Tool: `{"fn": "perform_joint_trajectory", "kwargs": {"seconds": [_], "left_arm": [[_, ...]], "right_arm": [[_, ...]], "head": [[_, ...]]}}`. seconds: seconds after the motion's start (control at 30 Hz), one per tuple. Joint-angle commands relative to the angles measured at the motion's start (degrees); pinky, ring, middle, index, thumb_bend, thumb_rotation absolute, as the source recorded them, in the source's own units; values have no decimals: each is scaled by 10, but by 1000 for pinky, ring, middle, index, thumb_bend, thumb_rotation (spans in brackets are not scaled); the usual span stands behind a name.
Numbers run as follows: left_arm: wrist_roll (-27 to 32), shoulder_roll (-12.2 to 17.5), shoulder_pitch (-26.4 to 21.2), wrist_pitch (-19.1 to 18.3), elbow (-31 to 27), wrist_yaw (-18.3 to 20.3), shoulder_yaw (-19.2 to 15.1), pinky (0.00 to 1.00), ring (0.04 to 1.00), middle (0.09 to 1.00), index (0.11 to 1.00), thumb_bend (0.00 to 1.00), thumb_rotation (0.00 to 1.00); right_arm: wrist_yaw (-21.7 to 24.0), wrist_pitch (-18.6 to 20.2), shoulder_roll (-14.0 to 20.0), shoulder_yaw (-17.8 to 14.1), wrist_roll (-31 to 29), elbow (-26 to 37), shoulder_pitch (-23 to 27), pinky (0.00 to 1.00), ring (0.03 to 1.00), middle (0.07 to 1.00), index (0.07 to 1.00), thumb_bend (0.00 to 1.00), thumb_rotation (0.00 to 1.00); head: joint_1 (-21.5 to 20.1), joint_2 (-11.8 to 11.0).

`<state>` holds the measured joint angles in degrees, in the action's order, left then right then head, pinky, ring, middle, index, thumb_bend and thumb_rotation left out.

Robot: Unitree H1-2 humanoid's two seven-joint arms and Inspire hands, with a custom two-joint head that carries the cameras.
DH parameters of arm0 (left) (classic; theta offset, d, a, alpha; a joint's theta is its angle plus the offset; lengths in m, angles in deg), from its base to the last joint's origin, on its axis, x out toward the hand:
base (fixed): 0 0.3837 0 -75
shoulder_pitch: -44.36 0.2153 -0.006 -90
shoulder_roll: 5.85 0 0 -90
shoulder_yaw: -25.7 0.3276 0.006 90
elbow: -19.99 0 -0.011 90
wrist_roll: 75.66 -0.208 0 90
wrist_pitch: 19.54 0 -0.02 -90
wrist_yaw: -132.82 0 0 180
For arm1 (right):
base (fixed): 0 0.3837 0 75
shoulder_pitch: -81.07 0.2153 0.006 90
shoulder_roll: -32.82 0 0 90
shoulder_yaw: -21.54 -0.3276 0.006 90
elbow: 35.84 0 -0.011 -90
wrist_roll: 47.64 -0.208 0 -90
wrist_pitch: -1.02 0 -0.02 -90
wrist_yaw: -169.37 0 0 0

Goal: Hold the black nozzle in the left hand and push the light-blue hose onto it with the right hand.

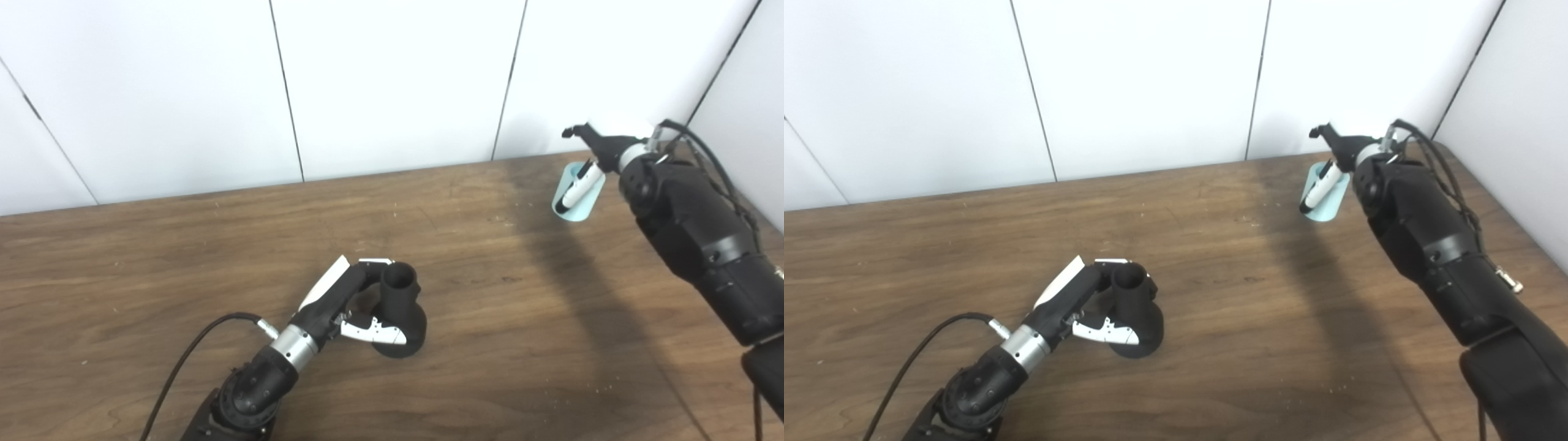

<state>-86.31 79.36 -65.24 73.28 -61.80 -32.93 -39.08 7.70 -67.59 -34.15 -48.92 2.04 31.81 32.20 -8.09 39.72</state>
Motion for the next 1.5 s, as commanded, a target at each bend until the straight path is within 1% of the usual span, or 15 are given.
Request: {"fn": "perform_joint_trajectory", "kwargs": {"seconds": [0.0, 0.17, 0.23, 0.33, 0.37, 0.4, 0.5, 0.6, 0.8, 0.87, 0.97, 1.17, 1.2, 1.3, 1.47], "left_arm": [[-35, 23, 28, -56, 22, 30, 13, 743, 656, 528, 467, 517, 0], [-34, 24, 28, -57, 21, 32, 13, 752, 656, 529, 467, 517, 0], [-33, 24, 28, -58, 20, 33, 13, 752, 658, 529, 467, 517, 0], [-31, 24, 28, -58, 20, 33, 13, 753, 658, 529, 467, 517, 0], [-30, 23, 28, -58, 20, 34, 12, 755, 658, 529, 467, 517, 0], [-29, 23, 28, -58, 21, 34, 12, 769, 657, 529, 467, 517, 0], [-27, 22, 28, -60, 21, 36, 11, 789, 642, 529, 467, 517, 0], [-25, 21, 28, -63, 20, 38, 10, 827, 631, 529, 467, 517, 0], [-22, 18, 30, -66, 18, 43, 6, 781, 603, 527, 467, 517, 0], [-24, 18, 31, -68, 16, 43, 6, 836, 614, 527, 468, 517, 0], [-27, 17, 32, -71, 14, 43, 6, 834, 629, 527, 468, 517, 0], [-19, 9, 32, -74, 17, 44, 4, 759, 565, 523, 470, 518, 0], [-17, 7, 32, -76, 18, 44, 3, 714, 536, 521, 471, 519, 0], [-11, 0, 32, -83, 20, 45, 0, 342, 384, 513, 475, 520, 0], [-8, -9, 35, -91, 13, 46, -1, 200, 281, 504, 479, 520, 0]], "right_arm": [[-23, -14, 25, -4, 16, 1, 38, 677, 858, 869, 827, 1000, 243], [-14, -18, 22, 8, 29, -6, 43, 527, 692, 767, 737, 979, 178], [-3, -15, 23, 11, 32, 3, 41, 334, 460, 584, 676, 944, 88], [13, -13, 27, 18, 41, 16, 39, 141, 243, 379, 596, 922, 13], [20, -15, 30, 21, 45, 18, 41, 114, 217, 352, 544, 727, 66], [25, -16, 31, 23, 48, 19, 42, 97, 203, 337, 516, 626, 92], [25, -28, 33, 22, 47, 13, 48, 91, 198, 334, 488, 529, 115], [11, -44, 32, 11, 32, 13, 47, 111, 216, 453, 484, 532, 15], [9, -52, 15, -39, -32, 28, 39, 156, 250, 392, 510, 522, 0], [16, -44, 9, -54, -51, 44, 37, 171, 257, 452, 492, 529, 0], [33, -27, 5, -65, -68, 77, 38, 195, 279, 471, 486, 531, 0], [97, 11, -1, -61, -66, 224, 48, 270, 346, 424, 523, 525, 0], [109, 12, -2, -60, -69, 252, 51, 260, 333, 420, 523, 524, 0], [139, 4, -8, -59, -83, 323, 60, 228, 300, 414, 524, 523, 0], [166, -45, -29, -52, -131, 439, 87, 205, 289, 422, 521, 524, 0]], "head": [[0, 1], [1, 4], [1, 5], [1, 5], [1, 5], [1, 5], [1, 5], [1, 5], [6, 7], [8, 8], [12, 10], [22, 11], [24, 11], [30, 11], [44, 12]]}}
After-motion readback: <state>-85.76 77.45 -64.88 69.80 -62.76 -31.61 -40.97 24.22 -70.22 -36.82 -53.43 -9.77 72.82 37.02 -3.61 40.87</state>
